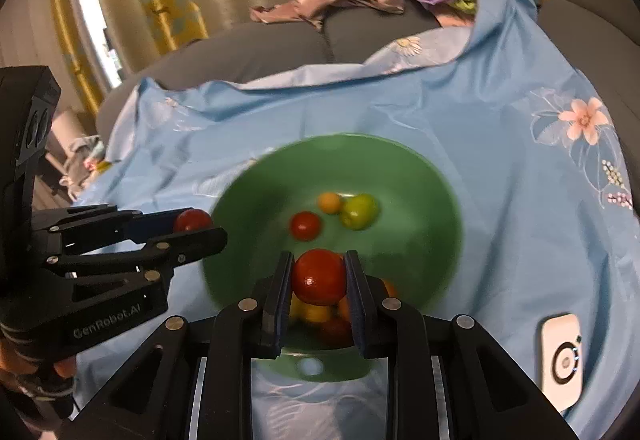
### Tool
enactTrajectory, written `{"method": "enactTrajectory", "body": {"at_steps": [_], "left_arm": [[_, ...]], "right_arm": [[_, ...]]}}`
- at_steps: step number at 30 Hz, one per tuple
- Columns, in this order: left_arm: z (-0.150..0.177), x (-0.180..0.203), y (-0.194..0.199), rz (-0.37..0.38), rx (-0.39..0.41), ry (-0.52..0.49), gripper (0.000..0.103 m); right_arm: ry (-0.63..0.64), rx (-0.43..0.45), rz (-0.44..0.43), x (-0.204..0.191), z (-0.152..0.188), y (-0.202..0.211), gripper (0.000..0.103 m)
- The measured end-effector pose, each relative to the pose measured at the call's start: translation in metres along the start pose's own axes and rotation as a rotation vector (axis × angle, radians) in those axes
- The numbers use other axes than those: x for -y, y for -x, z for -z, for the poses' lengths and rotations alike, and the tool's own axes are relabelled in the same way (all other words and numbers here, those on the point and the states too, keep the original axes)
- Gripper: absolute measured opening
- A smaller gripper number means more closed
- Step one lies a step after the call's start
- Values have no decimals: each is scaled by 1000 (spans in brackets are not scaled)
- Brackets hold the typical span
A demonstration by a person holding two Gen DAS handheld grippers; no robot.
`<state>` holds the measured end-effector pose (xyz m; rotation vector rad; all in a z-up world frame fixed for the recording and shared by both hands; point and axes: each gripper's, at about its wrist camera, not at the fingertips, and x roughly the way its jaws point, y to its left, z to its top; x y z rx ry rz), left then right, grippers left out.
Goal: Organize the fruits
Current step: 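Carry both held cherry tomatoes over the green bowl, then open both tools to drop the tomatoes into the bowl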
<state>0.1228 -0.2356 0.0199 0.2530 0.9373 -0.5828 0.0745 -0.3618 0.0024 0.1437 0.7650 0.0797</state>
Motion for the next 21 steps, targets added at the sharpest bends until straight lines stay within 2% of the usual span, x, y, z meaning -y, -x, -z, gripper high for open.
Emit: {"method": "enactTrajectory", "body": {"at_steps": [8, 10, 11, 13, 15, 21], "left_arm": [[-8, 8, -21, -5, -52, -3, 28], [-9, 8, -21, -10, -59, -2, 36], [-9, 8, -18, -14, -62, -5, 48], [-9, 7, -12, -43, -61, -13, 59], [-11, 4, -1, -58, -63, -16, 75], [-30, 4, 44, -115, -18, -44, 97]], "right_arm": [[10, -62, 40, 14, -1, -18, 27], [10, -64, 43, 14, -1, -18, 27], [10, -63, 44, 13, -2, -15, 27], [14, -60, 57, 11, -4, -10, 28], [25, -71, 75, 10, -9, -4, 28], [88, -157, 124, 4, -36, 14, 45]]}}
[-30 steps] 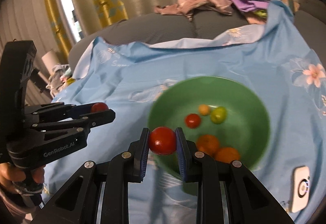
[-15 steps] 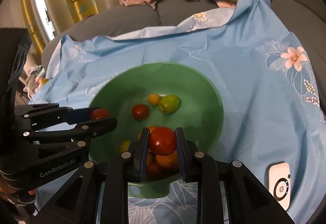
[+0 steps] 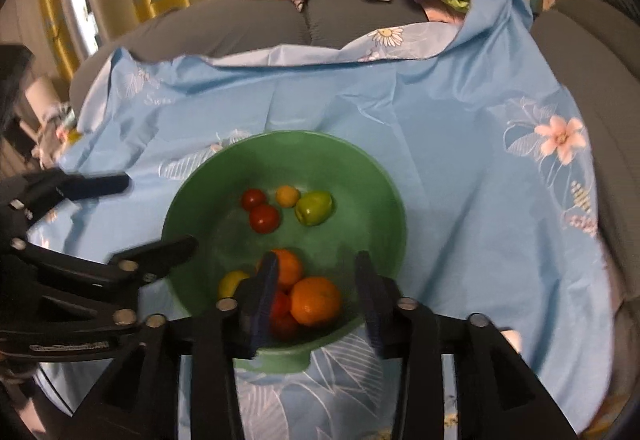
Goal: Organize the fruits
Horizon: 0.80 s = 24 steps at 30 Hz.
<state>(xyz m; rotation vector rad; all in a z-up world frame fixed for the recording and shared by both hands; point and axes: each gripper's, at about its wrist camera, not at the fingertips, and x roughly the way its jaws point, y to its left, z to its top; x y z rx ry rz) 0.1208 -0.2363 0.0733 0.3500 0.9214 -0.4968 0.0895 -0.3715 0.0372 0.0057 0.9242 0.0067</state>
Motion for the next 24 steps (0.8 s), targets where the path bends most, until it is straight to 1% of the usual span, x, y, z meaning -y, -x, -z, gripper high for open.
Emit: {"method": "enactTrajectory", "body": {"at_steps": [2, 5, 7, 9, 11, 14, 19, 24], "left_arm": [[-7, -1, 11, -13, -4, -3, 102], [-16, -2, 29, -42, 9, 9, 102], [-19, -1, 35, -56, -4, 6, 102], [-22, 2, 40, -86, -17, -5, 102], [-24, 3, 43, -97, -18, -9, 102], [-28, 3, 47, -72, -14, 4, 102], [-32, 5, 49, -76, -13, 8, 102], [-33, 6, 48, -72, -16, 9, 102]], "right_arm": [[-5, -42, -15, 4, -12, 5, 45], [-46, -110, -25, 13, -23, 8, 45], [-46, -133, -36, 15, -27, 12, 45], [-48, -129, -21, 16, -29, 20, 45], [-32, -115, -8, 16, -31, 32, 45], [-17, -98, 6, 17, -34, 46, 45], [-10, -73, 14, 19, -38, 59, 45], [-6, -64, 10, 19, -38, 62, 45]]}}
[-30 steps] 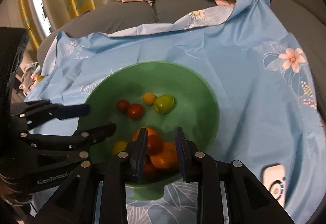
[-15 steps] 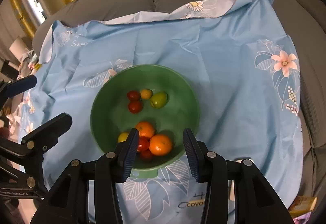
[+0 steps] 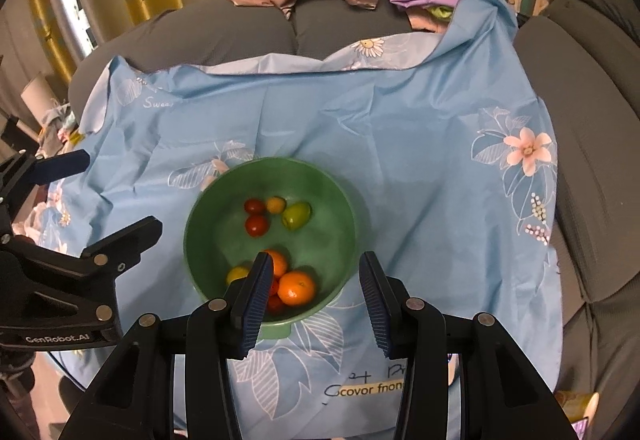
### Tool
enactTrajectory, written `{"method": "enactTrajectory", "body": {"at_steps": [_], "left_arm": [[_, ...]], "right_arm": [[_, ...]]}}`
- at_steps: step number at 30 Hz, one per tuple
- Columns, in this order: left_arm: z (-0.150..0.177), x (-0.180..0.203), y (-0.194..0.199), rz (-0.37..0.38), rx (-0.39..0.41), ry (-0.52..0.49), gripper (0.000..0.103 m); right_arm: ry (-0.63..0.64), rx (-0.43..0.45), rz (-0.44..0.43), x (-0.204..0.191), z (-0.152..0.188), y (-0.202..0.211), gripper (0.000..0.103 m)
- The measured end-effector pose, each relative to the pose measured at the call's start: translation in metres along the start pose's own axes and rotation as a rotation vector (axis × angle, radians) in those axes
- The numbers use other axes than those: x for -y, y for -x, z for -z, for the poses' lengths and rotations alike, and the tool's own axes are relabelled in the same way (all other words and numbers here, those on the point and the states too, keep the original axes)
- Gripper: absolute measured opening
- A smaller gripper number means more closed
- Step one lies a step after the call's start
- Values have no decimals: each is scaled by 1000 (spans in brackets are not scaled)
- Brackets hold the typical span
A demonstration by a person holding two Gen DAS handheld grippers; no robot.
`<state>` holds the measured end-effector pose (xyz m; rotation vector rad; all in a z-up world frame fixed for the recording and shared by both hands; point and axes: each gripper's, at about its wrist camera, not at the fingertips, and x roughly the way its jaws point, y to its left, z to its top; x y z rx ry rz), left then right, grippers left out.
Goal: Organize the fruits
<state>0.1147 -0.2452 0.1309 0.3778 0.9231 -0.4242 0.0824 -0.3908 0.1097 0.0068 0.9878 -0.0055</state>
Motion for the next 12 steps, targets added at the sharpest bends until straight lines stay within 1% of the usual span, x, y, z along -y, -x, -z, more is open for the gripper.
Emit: {"method": "enactTrajectory", "body": {"at_steps": [12], "left_arm": [[-1, 2, 0, 5, -2, 5, 102]], "right_arm": [[4, 4, 0, -1, 1, 1, 45]]}}
